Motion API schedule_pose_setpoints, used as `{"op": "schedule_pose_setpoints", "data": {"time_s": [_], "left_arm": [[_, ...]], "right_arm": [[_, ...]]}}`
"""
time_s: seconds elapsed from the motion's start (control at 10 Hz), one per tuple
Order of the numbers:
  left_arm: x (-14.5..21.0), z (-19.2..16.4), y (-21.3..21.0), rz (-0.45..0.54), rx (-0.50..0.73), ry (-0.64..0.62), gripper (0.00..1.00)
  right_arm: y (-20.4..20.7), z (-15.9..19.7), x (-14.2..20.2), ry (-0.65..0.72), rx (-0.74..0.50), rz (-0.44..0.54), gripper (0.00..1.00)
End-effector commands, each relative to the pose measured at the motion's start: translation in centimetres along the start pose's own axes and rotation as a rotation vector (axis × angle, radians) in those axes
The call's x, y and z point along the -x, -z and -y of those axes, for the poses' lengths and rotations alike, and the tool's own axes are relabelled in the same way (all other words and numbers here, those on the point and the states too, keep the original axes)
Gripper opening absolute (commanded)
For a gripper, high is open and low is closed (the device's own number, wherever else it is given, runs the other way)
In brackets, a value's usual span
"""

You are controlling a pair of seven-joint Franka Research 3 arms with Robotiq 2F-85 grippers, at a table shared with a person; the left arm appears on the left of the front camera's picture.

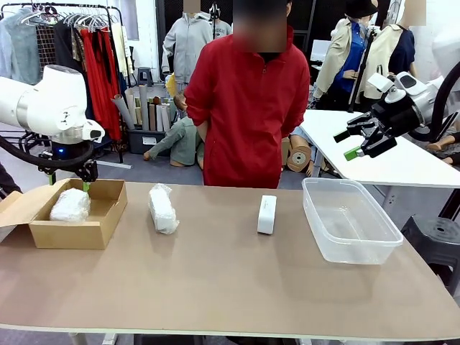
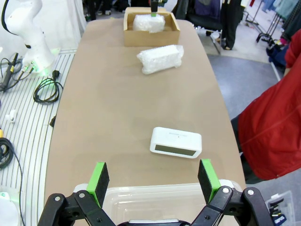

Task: Separate and place wrapped and unwrapped clocks.
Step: If the picked Digital clock is wrapped, place it in the Package Box ; if not, place it in the Organizing box, then pick up the Digital clock indicated by the person.

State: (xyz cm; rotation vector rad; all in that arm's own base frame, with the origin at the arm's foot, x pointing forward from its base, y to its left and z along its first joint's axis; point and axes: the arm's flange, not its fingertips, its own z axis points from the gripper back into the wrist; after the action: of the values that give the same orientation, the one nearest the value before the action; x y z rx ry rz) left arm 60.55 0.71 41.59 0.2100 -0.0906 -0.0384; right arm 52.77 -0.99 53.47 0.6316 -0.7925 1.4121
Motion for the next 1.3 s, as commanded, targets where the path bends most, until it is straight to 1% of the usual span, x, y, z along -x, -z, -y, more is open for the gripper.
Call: {"op": "schedule_pose_setpoints", "data": {"time_s": [0.0, 0.6, 0.7, 0.8, 1.0, 1.1, 1.2], "left_arm": [[-0.1, -0.1, -0.1, 0.007, 0.000, -0.003, 1.00], [0.0, 0.0, 0.0, 0.000, 0.000, 0.000, 1.00], [1.1, 0.3, -1.0, -0.022, 0.174, 0.160, 1.00], [1.6, -0.1, -1.9, -0.001, 0.282, 0.261, 1.00], [2.9, -0.1, -3.9, 0.093, 0.473, 0.422, 1.00], [3.3, -0.7, -5.3, 0.121, 0.544, 0.513, 1.00], [3.8, -0.6, -6.8, 0.222, 0.601, 0.619, 1.00]], "right_arm": [[-0.1, 0.0, -0.1, -0.001, 0.001, 0.000, 1.00], [-0.1, 0.0, -0.1, -0.001, 0.001, 0.000, 1.00], [-0.1, 0.0, -0.1, -0.001, 0.001, 0.000, 1.00], [-0.1, 0.0, -0.1, -0.001, 0.001, 0.000, 1.00], [-0.1, 0.0, -0.1, -0.001, 0.001, 0.000, 1.00], [-0.1, 0.0, -0.1, -0.001, 0.001, 0.000, 1.00], [-0.1, 0.0, -0.1, -0.001, 0.001, 0.000, 1.00]]}}
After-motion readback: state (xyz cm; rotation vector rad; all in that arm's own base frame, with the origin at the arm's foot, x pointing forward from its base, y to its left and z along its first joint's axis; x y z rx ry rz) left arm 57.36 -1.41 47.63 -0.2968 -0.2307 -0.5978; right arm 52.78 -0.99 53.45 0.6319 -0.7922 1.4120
